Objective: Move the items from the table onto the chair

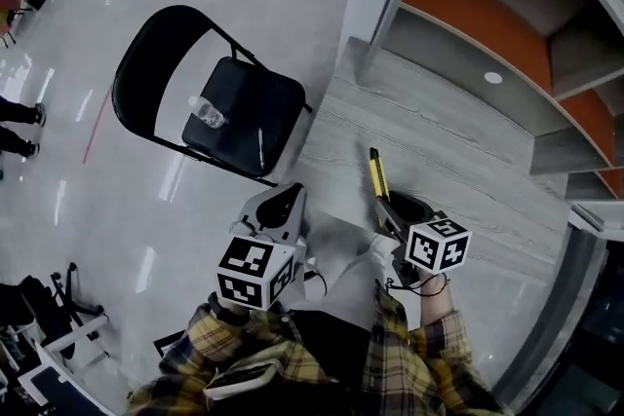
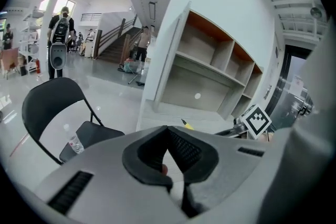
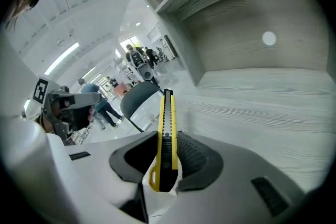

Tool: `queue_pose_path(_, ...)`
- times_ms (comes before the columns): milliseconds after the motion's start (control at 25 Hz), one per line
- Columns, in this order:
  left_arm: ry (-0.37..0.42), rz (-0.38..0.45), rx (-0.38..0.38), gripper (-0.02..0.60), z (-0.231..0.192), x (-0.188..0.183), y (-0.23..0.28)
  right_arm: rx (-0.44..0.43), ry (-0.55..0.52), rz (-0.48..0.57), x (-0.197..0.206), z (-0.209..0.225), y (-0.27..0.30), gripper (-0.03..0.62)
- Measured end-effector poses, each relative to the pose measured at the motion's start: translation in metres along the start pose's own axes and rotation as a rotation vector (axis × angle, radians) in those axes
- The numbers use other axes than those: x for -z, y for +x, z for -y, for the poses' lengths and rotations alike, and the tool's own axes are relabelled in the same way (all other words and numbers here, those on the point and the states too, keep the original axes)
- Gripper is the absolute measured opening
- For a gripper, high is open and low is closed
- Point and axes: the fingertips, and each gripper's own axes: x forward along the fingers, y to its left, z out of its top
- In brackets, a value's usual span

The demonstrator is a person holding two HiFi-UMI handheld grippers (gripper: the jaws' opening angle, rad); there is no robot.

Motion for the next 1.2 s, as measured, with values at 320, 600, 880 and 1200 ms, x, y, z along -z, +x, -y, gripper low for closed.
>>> queue_pose_path(320, -0.158, 0.035, -0.149, 0.002, -0.154, 0.03, -0.05, -0.138, -0.075, -0.132, -0.006, -0.134, 0.155, 0.126)
queue_pose_path(600, -0.332, 0.046, -0.28, 0.002, -0.238, 0.087, -0.082, -0.217, -0.098, -0.238, 0.025, -0.214, 0.268, 0.126)
queue_pose_path(880, -0.434, 0.011, -0.348, 0.003, -0.288, 0.154, -0.084, -0.11, -0.039, -0.268, 0.069, -0.195, 0.379, 0.126)
queue_pose_path(1200, -0.528, -0.067, -0.403, 0.002, -0.309, 0.23, -0.084, 0.089, -0.018, -0.307, 0.125, -0.11, 0.483, 0.126)
